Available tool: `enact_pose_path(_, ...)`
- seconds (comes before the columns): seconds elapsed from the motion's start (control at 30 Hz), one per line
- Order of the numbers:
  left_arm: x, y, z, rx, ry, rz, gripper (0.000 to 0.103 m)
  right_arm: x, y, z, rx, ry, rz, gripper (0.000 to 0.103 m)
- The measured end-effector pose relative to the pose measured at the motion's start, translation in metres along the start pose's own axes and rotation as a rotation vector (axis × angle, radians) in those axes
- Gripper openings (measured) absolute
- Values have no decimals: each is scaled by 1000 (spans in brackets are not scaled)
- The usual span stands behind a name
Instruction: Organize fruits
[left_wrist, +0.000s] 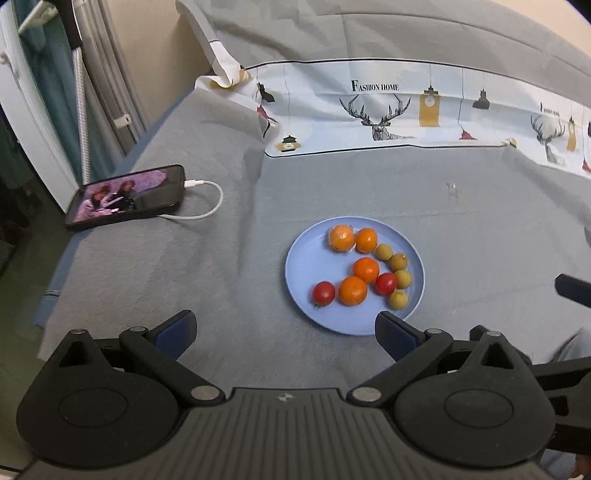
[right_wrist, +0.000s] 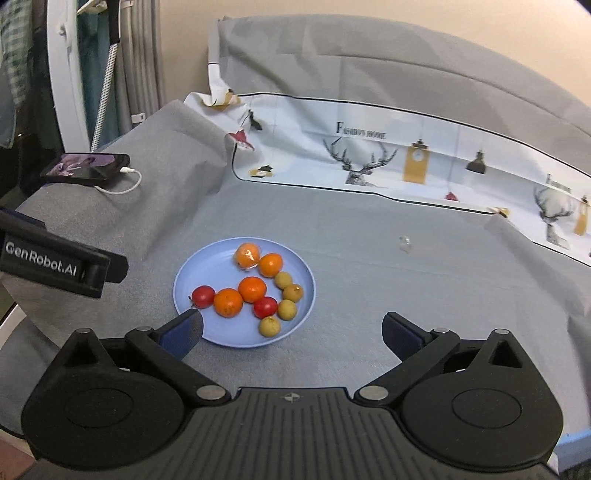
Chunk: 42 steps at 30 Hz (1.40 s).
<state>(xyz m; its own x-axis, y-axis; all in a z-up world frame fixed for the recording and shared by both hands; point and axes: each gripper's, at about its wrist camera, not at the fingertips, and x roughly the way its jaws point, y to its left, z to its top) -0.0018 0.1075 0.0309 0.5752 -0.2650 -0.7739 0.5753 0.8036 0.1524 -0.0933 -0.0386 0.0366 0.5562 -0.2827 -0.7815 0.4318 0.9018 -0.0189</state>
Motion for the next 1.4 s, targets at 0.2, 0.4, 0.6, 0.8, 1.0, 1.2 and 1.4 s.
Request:
enact_pose_path(0.2,-13,-3,-15,-26,-18,-2,103,-22,6,-14,-28,-23,2,102)
enact_pose_path(0.4,-16,-9,-23,-33,8,2,103,-34,8,-18,-36,-44,-6,102)
enact_pose_path(0.6,-15,-7,-25,-69,27,-11,103,-36,6,-20,-28,-43,-12,102)
enact_pose_path(0.8,-9,-5,-25,-79,69,4,103,-35,7,-20,-33,-41,-14,102)
enact_pose_path(1.0,-1,-7,-25,-53,102,32,103,-33,9,-20,-43,-38,-13,102)
enact_pose_path(1.2,1,-5,-26,-72,94,43,103,-30,7,-20,-37,-30,-21,102)
enact_pose_path(1.4,2,-4,-26,-82,104,28,103,-29,9,-20,-45,-29,-19,102)
